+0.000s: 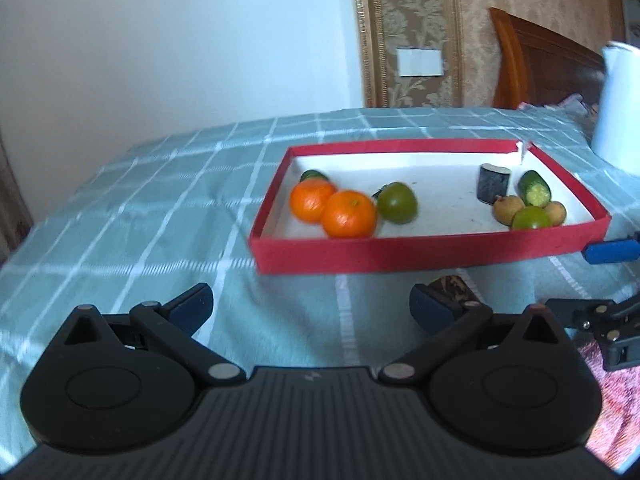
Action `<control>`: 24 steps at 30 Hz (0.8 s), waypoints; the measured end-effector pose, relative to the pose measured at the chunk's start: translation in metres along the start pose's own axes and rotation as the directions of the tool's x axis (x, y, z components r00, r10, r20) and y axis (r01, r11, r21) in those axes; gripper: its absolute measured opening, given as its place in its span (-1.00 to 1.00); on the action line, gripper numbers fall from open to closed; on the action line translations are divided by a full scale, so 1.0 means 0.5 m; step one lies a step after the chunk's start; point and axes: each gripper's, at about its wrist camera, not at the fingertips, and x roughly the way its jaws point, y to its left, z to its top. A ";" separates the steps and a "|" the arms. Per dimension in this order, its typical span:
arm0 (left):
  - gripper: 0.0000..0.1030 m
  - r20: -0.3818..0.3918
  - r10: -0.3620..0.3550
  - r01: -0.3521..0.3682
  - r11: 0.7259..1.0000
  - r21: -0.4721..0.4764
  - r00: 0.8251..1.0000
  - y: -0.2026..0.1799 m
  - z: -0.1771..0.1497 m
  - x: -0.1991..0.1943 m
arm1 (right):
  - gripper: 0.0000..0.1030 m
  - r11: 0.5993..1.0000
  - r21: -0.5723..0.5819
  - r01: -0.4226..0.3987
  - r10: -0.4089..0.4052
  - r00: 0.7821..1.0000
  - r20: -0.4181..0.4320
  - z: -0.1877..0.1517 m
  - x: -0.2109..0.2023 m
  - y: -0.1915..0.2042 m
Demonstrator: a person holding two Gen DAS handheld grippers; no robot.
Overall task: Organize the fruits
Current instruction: 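Grasp the other dark-skinned root piece with the left gripper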
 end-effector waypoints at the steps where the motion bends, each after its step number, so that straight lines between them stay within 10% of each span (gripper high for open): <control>1: 1.00 0.001 -0.006 0.006 1.000 0.017 1.000 -0.004 0.002 0.002 | 0.71 1.000 -0.001 0.000 0.000 1.000 0.000 -0.001 0.000 0.001; 15: 1.00 0.003 -0.252 0.250 0.959 0.131 0.968 0.005 0.038 -0.031 | 0.73 1.000 -0.001 0.000 0.000 1.000 -0.010 0.000 0.004 0.002; 24: 1.00 -0.105 -0.414 0.419 0.815 0.400 0.904 -0.066 0.039 -0.006 | 0.81 1.000 0.012 0.005 -0.005 1.000 -0.014 -0.001 0.006 -0.001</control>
